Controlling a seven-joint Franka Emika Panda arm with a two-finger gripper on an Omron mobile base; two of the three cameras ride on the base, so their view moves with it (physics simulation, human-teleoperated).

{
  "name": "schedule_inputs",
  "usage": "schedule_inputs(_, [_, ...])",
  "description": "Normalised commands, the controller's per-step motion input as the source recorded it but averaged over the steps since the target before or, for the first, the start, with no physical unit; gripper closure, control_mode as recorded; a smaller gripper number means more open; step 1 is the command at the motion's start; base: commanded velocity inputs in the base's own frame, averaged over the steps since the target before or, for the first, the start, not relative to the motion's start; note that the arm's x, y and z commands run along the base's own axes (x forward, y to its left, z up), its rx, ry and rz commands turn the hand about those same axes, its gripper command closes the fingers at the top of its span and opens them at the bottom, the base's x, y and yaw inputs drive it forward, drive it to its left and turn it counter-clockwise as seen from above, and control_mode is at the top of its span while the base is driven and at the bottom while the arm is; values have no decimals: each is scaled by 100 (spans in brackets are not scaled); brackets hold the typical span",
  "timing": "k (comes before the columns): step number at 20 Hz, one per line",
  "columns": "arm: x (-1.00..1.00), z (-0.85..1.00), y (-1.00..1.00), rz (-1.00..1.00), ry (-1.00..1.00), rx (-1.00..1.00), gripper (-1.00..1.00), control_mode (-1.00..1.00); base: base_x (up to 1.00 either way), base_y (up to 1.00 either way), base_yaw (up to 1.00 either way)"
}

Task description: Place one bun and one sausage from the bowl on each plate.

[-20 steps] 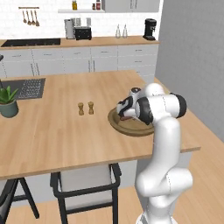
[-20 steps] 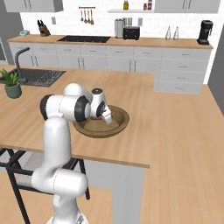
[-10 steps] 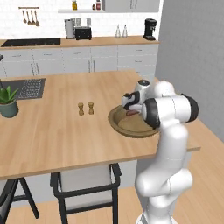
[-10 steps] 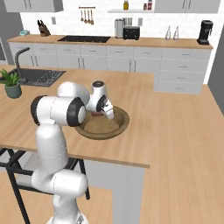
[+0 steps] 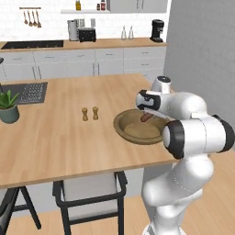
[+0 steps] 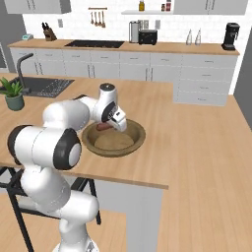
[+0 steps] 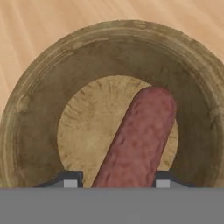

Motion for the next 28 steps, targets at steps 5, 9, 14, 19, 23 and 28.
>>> schedule_inputs(5, [-69, 36, 0, 38, 0, -2, 100, -100, 0, 0, 0])
schedule_inputs(9, [-44, 14, 5, 49, 0, -4, 100, -100, 0, 0, 0])
schedule_inputs(14, [-70, 36, 25, 22, 1, -20, 100, -100, 0, 0, 0])
schedule_inputs(19, [-49, 44, 11, 0, 3, -19, 100, -100, 0, 0, 0])
schedule_inputs(23, [-62, 26, -2, -2, 1, -2, 100, -100, 0, 0, 0])
schedule_inputs(28, [-68, 1, -6, -2, 0, 0, 100, -100, 0, 0, 0])
